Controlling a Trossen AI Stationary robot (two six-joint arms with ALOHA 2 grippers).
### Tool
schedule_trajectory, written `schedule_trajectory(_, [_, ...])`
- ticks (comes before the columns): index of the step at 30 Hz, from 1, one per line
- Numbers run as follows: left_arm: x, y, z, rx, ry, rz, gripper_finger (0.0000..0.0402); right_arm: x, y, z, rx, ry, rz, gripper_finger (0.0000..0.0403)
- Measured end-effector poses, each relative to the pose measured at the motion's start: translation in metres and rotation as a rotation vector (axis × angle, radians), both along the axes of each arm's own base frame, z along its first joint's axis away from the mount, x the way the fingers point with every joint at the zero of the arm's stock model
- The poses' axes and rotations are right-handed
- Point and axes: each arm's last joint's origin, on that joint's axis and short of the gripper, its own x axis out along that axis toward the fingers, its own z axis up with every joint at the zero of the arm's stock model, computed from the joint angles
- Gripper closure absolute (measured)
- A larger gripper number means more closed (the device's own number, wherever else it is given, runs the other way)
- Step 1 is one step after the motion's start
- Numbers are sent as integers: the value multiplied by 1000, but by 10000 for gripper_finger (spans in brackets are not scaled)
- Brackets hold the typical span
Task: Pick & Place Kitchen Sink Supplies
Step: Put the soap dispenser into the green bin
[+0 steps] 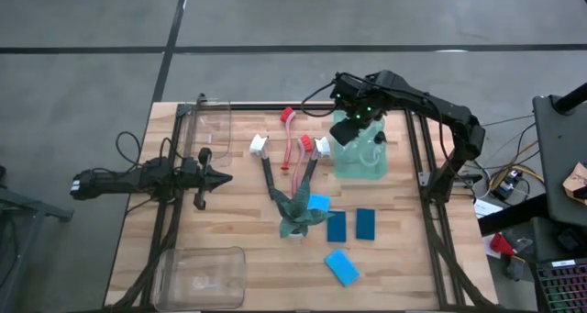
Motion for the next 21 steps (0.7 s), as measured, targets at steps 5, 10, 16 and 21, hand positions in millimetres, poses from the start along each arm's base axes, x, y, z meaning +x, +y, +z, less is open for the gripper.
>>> schedule_trajectory(5, [0, 0, 0, 0, 0, 0, 401, 1, -1, 0, -11, -12, 24, 309])
schedule_trajectory(10, [0, 0, 0, 0, 0, 0, 401, 1, -2, 0, -10, -9, 24, 302])
schedule_trajectory(16, [0, 0, 0, 0, 0, 0, 401, 0, -2, -5, 0, 9, 24, 287])
schedule_trajectory(21, [0, 0, 0, 0, 0, 0, 401, 0, -1, -7, 4, 15, 28, 276])
